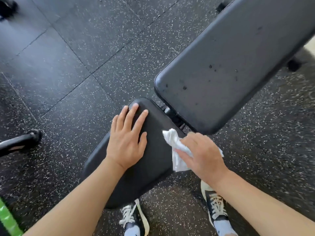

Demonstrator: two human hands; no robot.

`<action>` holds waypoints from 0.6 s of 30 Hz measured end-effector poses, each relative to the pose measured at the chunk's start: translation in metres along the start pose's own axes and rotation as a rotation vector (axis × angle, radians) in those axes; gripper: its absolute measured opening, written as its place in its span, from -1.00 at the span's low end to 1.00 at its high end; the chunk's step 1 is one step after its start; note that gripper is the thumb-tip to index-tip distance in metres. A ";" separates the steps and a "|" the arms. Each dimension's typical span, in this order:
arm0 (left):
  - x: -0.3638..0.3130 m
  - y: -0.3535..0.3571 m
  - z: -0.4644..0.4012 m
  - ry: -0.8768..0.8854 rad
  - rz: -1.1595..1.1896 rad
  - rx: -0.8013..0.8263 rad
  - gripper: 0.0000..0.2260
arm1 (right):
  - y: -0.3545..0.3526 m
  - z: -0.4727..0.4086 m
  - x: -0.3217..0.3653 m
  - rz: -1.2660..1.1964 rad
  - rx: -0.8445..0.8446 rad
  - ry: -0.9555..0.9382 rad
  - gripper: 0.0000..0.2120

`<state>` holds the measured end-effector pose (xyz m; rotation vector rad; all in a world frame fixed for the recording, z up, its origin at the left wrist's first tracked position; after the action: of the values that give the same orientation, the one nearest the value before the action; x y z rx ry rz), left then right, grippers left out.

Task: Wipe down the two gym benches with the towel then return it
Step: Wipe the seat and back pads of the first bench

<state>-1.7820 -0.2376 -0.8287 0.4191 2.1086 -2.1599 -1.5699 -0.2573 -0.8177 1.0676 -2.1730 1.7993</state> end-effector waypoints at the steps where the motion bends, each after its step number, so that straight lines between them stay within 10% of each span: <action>1: 0.001 0.002 0.000 -0.004 0.005 -0.022 -0.45 | 0.000 -0.004 -0.003 0.003 -0.010 0.043 -0.66; 18: -0.003 0.018 0.008 0.273 0.020 0.047 -0.37 | 0.027 -0.045 0.040 0.152 -0.209 0.497 -0.71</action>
<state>-1.7759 -0.2461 -0.8450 0.7766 2.1748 -2.2559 -1.6300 -0.2327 -0.8066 0.3665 -2.1027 1.6227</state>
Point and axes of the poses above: each hand's wrist, its own z-axis away from the middle knuckle, its own y-axis out of the palm, x = y × z, the point moved 9 cm from there along -z, towards the middle knuckle, and after that the axes turned 9 degrees about -x, right-handed, at the moved point
